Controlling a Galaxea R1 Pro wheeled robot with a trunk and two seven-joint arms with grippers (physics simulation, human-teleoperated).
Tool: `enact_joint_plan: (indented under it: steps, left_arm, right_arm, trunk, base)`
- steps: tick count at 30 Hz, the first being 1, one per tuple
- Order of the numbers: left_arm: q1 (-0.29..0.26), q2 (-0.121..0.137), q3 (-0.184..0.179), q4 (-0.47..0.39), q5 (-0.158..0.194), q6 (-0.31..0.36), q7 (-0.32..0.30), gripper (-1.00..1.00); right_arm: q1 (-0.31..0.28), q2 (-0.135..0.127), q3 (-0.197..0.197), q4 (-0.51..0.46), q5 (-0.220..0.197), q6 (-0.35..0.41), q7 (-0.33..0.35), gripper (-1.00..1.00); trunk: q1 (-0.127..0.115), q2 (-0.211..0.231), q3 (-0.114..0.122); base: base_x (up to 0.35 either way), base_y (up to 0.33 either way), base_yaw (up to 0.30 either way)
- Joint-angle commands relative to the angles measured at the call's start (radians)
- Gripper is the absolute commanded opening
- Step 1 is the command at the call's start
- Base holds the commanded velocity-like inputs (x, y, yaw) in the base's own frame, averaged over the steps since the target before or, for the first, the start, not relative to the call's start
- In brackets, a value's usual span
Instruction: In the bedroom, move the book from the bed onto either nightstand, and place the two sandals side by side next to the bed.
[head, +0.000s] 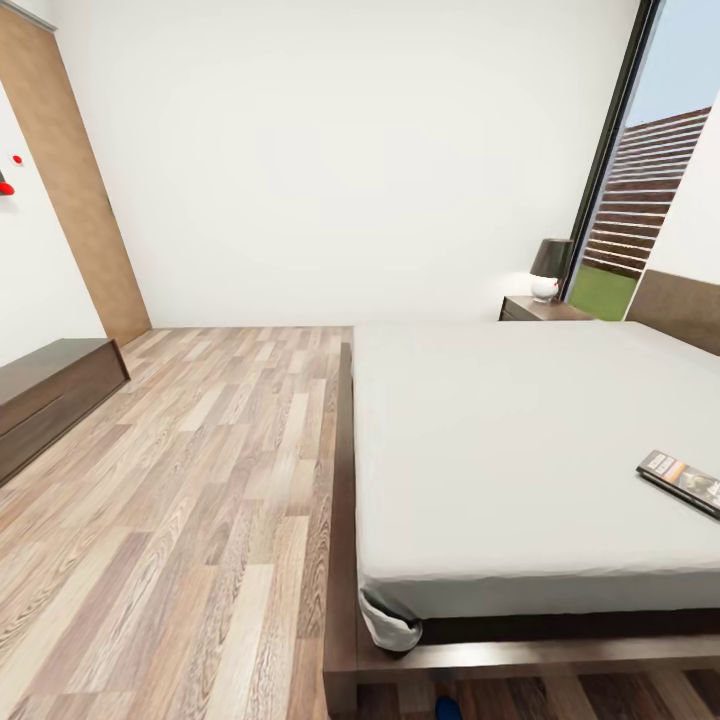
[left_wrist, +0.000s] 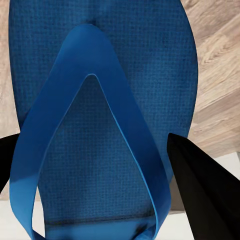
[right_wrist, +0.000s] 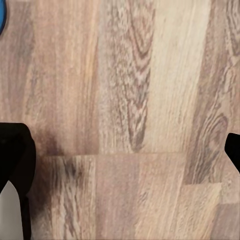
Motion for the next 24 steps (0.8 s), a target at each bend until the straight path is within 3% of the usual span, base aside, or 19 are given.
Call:
enact_joint_plan:
  steps: [1, 24]
  left_arm:
    - [0.000, 0.000, 0.002, 0.000, -0.011, 0.006, 0.002, -1.00]
    - [0.000, -0.012, 0.000, 0.000, -0.012, 0.005, 0.003, -1.00]
  right_arm:
    - [0.000, 0.000, 0.002, -0.002, 0.008, 0.006, 0.003, 1.00]
    - [0.000, -0.002, 0.002, -0.002, 0.009, 0.006, 0.003, 1.00]
  trunk:
    - [0.000, 0.000, -0.001]
    - [0.000, 0.000, -0.001]
  base:
    - [0.025, -0.008, 0.000]
    - [0.004, -0.125, 0.000]
